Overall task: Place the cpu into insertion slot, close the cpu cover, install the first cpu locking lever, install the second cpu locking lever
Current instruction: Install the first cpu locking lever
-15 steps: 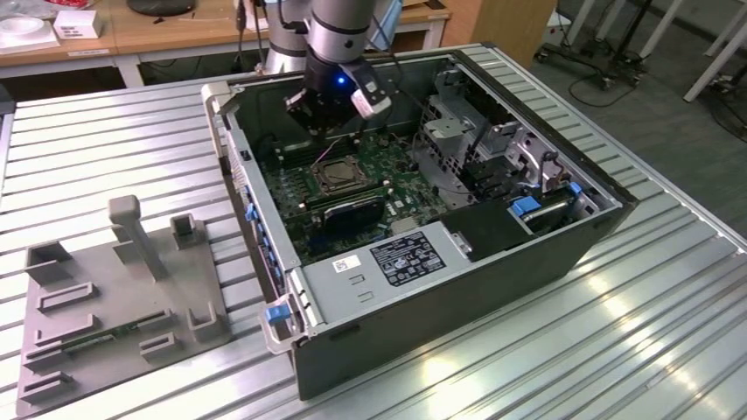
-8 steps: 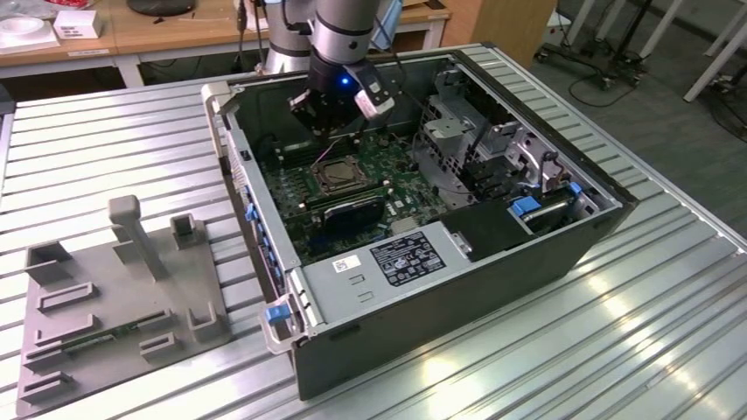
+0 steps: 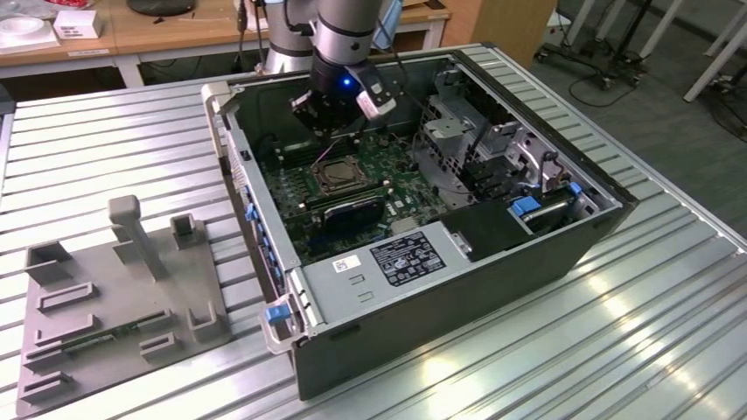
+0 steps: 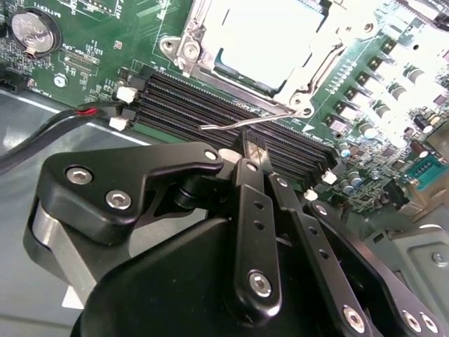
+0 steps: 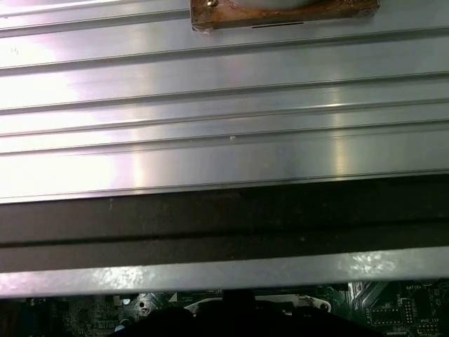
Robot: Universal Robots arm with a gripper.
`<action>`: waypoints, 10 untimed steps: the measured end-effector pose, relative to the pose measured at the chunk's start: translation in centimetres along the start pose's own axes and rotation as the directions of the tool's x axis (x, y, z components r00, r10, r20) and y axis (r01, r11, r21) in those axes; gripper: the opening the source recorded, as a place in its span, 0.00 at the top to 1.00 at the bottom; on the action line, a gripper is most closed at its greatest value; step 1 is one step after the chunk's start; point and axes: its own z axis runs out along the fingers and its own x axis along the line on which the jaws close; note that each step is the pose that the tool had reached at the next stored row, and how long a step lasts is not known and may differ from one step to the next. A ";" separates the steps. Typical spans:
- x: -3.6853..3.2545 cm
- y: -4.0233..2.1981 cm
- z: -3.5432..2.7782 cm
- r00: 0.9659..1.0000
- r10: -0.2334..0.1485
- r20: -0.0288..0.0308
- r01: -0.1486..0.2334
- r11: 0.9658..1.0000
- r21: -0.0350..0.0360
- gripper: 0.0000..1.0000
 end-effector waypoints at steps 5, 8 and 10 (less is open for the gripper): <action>-0.13 -0.05 0.06 1.000 0.000 0.000 0.000 1.000 0.000 0.89; -0.14 -0.13 0.05 1.000 0.000 0.000 0.000 1.000 0.000 0.89; -0.14 -0.15 0.05 1.000 0.000 0.000 0.000 1.000 0.000 0.89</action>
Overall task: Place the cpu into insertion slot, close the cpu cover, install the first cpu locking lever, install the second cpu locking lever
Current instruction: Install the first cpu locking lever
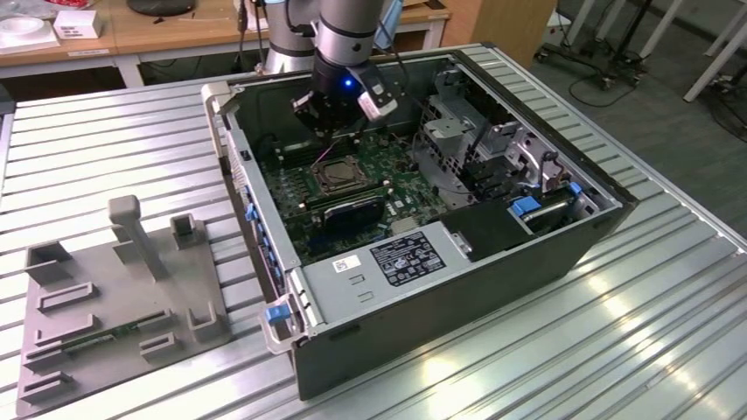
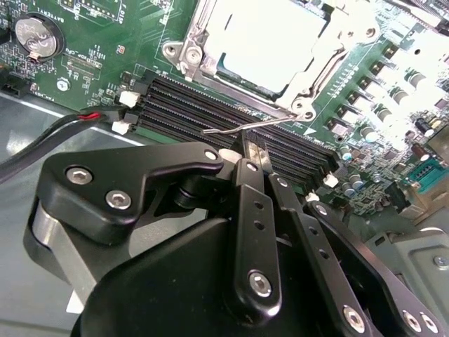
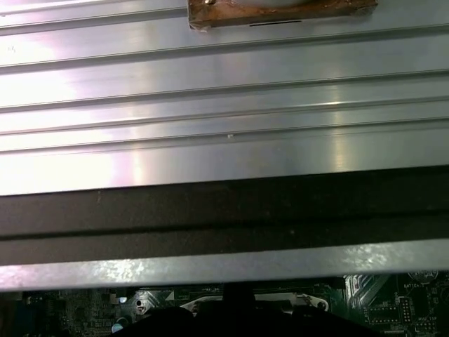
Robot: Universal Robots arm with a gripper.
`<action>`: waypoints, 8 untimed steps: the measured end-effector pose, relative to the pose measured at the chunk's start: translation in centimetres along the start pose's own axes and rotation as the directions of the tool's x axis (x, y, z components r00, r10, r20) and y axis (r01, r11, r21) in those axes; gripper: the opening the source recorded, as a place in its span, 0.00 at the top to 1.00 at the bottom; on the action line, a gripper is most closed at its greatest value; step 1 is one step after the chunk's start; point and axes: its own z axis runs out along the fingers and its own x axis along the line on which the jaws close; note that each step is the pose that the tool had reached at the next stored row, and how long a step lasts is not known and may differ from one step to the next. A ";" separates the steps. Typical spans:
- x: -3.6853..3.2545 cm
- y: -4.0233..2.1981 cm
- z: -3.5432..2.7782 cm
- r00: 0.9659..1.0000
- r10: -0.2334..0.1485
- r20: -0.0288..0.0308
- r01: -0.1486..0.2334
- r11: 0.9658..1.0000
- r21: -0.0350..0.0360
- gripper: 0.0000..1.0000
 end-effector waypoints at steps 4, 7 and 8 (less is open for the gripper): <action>0.00 -0.03 0.02 1.000 0.000 0.000 0.000 1.000 0.000 0.89; -0.02 -0.07 0.09 1.000 0.000 0.000 0.000 1.000 0.000 0.89; -0.03 -0.08 0.14 1.000 0.000 0.000 0.000 1.000 0.000 0.89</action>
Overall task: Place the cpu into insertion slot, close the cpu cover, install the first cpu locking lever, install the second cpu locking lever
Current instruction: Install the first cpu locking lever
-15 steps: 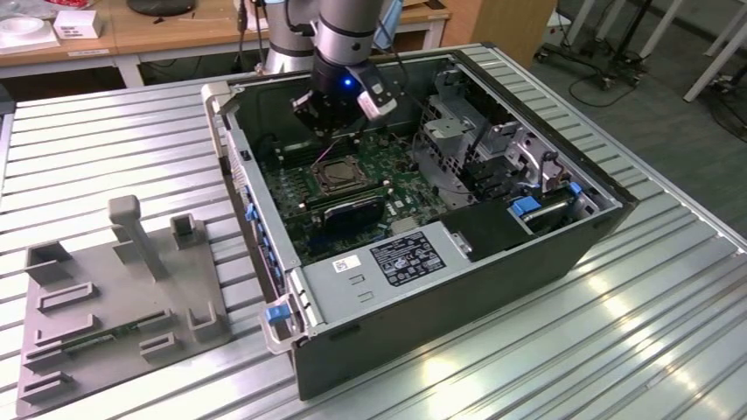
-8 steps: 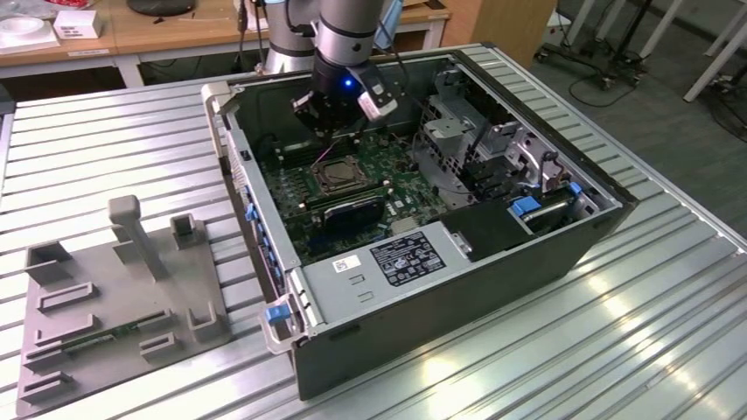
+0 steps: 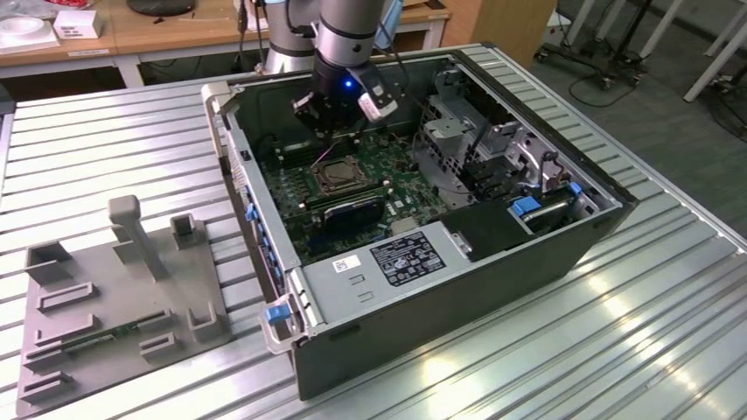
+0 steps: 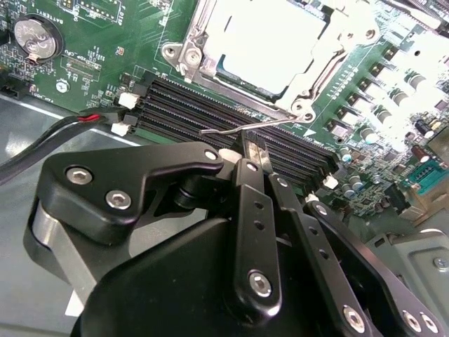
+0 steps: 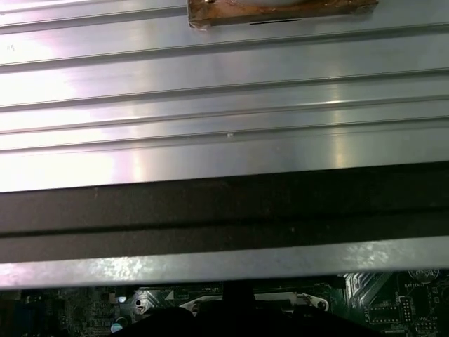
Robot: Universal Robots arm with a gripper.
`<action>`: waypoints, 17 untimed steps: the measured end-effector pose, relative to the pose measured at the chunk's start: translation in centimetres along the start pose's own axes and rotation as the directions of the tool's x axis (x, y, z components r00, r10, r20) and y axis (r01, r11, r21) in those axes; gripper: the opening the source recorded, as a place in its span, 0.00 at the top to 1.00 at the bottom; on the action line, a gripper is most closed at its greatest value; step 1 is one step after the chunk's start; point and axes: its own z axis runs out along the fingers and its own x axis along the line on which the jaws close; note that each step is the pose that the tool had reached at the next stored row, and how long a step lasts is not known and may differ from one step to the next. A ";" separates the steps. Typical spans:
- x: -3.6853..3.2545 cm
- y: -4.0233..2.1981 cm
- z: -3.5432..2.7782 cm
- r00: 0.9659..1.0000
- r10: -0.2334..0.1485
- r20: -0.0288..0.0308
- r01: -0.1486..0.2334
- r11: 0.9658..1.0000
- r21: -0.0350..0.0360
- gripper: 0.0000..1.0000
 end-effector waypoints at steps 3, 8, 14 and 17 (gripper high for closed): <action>-0.02 -0.05 0.13 1.000 0.000 0.000 0.000 1.000 0.000 0.89; -0.20 -0.12 0.37 1.000 0.000 0.000 0.000 1.000 0.000 0.89; -0.52 -0.15 0.57 1.000 0.000 0.000 0.000 1.000 0.000 0.89; -0.52 -0.14 0.58 1.000 0.000 0.000 0.000 1.000 -0.001 0.89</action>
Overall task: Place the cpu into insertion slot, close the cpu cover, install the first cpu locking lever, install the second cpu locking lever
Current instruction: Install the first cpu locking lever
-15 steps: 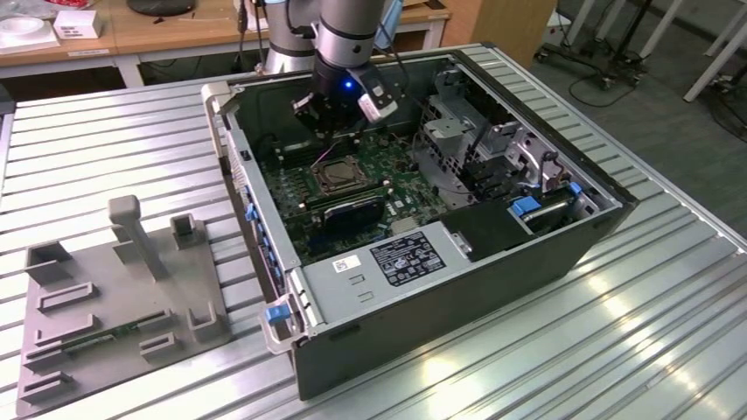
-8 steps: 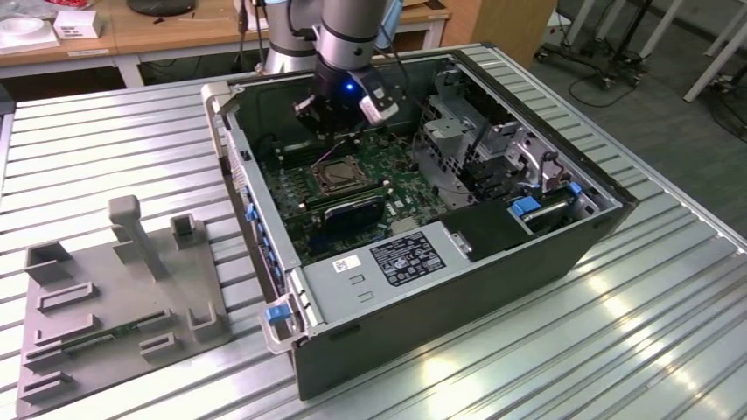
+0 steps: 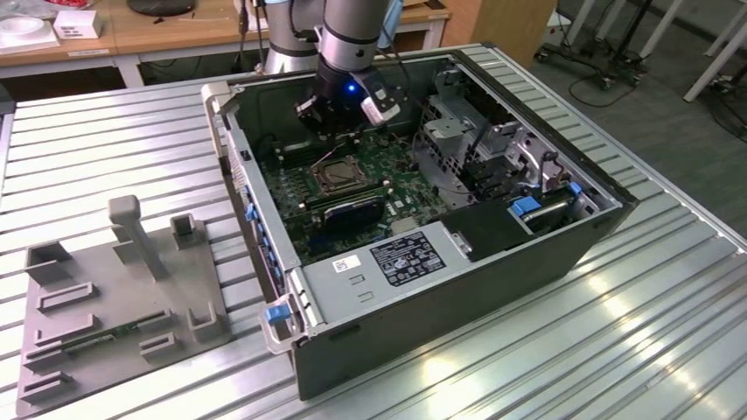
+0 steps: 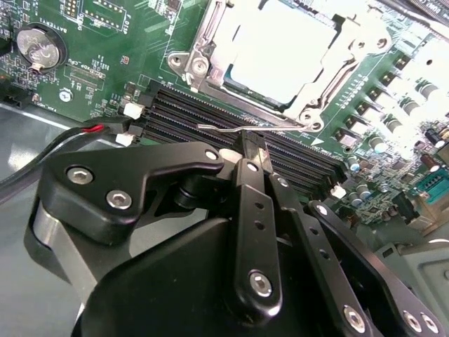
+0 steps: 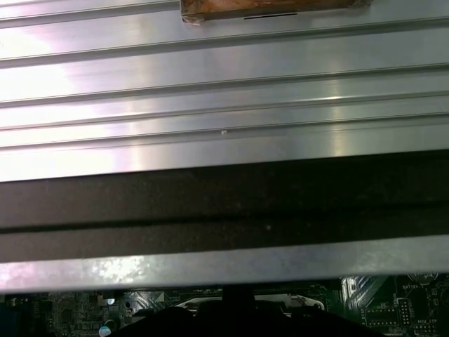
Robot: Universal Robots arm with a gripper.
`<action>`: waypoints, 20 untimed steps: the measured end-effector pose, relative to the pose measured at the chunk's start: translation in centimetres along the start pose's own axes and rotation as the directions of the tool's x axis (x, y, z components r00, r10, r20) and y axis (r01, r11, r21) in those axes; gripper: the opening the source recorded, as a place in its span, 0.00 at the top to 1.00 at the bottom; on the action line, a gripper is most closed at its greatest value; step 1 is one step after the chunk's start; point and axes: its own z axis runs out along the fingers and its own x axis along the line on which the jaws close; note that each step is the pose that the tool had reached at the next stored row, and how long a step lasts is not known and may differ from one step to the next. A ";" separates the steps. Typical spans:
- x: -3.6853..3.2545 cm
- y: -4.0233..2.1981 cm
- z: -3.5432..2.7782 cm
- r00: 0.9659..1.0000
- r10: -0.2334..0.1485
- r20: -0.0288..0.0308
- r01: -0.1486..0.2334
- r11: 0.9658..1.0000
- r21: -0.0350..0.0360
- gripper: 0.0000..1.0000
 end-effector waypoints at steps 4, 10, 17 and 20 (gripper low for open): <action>-0.01 0.00 0.01 1.000 0.000 0.000 0.000 1.000 -0.001 0.89; -0.01 -0.02 0.15 1.000 0.000 0.000 0.000 1.000 0.000 0.89; -0.03 -0.09 0.22 1.000 0.000 0.000 0.000 1.000 -0.001 0.89; -0.04 -0.19 0.30 1.000 0.000 0.000 0.000 1.000 -0.001 0.89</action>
